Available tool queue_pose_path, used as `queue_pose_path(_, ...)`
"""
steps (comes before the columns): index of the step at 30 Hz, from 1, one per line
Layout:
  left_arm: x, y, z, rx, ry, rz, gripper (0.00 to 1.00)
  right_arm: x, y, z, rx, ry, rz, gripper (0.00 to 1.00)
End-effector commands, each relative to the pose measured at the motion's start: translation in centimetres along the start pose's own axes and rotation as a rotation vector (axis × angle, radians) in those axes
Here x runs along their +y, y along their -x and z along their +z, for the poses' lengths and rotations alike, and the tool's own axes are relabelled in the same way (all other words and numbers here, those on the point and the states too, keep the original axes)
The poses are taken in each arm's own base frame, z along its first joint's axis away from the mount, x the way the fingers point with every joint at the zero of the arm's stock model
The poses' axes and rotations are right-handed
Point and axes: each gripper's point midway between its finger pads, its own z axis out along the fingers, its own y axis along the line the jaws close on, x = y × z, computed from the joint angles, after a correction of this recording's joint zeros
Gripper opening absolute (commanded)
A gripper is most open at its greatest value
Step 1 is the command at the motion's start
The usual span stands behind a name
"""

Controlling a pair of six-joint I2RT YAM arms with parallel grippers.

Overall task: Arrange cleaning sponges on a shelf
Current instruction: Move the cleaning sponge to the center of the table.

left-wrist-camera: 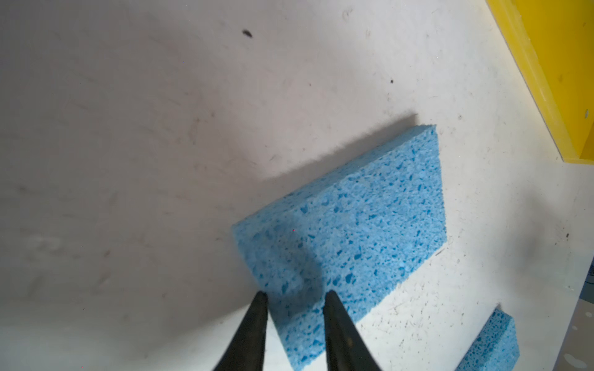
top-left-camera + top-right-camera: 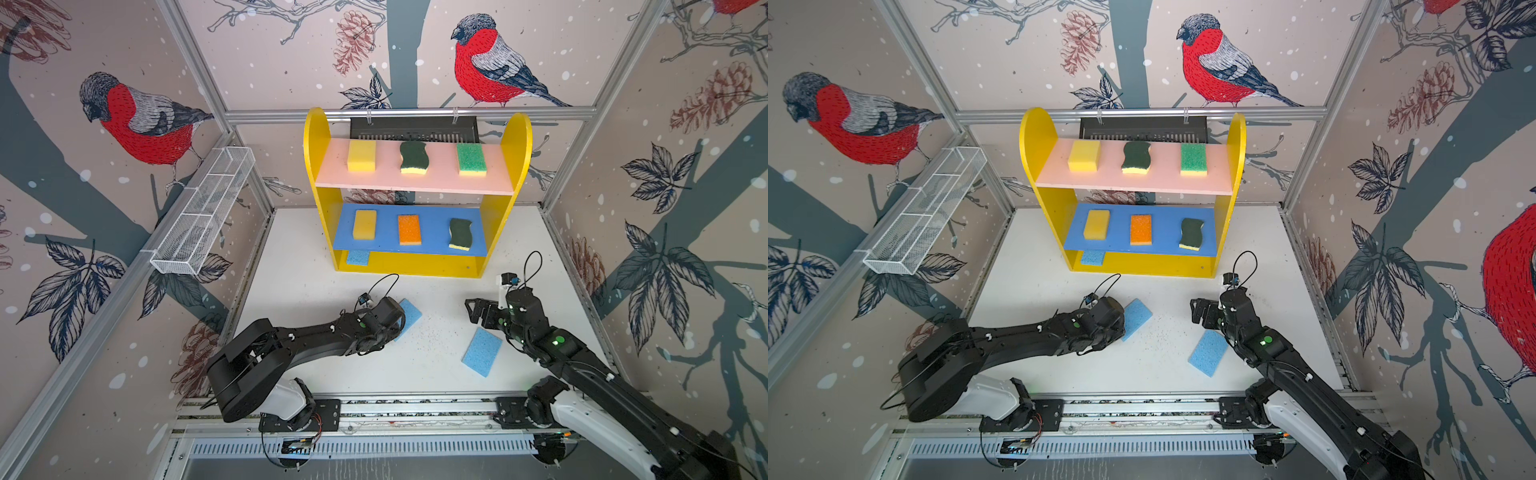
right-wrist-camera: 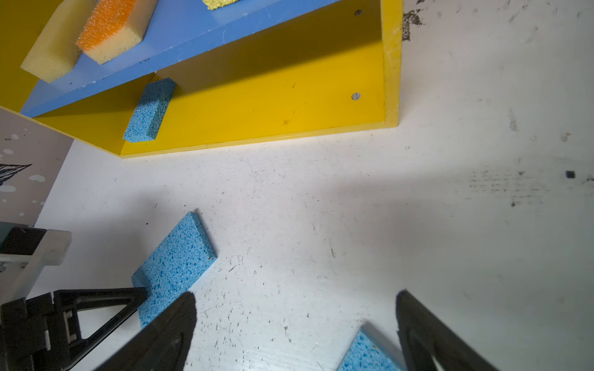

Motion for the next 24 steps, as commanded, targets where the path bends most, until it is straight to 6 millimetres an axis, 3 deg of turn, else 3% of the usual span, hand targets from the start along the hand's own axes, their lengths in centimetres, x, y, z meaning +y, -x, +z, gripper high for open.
queue_pose_path(1,-2.4,-0.6,0.2,0.028,-0.064,0.004,0.32,0.5,0.3,0.0,-0.014,0.028,-0.020,0.97)
queue_pose_path(8,-6.2,-1.5,-0.6,0.090,-0.195,0.088,0.35,0.7,0.4,-0.1,-0.011,0.035,-0.021,0.97)
queue_pose_path(12,-8.8,-2.0,-1.4,0.128,-0.224,0.311,0.41,0.6,0.4,-0.1,-0.014,0.033,-0.021,0.97)
queue_pose_path(15,-8.3,-1.4,-1.9,0.089,-0.085,0.545,0.46,0.5,0.5,-0.1,-0.017,0.027,-0.018,0.97)
queue_pose_path(17,-6.4,-0.6,-2.1,0.021,0.049,0.702,0.48,0.5,0.5,-0.1,-0.019,0.022,-0.016,0.97)
queue_pose_path(19,-5.7,0.7,-3.0,-0.058,0.134,0.814,0.50,0.3,0.5,-0.2,-0.021,0.015,-0.013,0.97)
queue_pose_path(24,-2.5,1.5,-3.4,-0.129,0.170,0.900,0.59,0.2,0.6,-0.2,-0.024,0.006,-0.005,0.98)
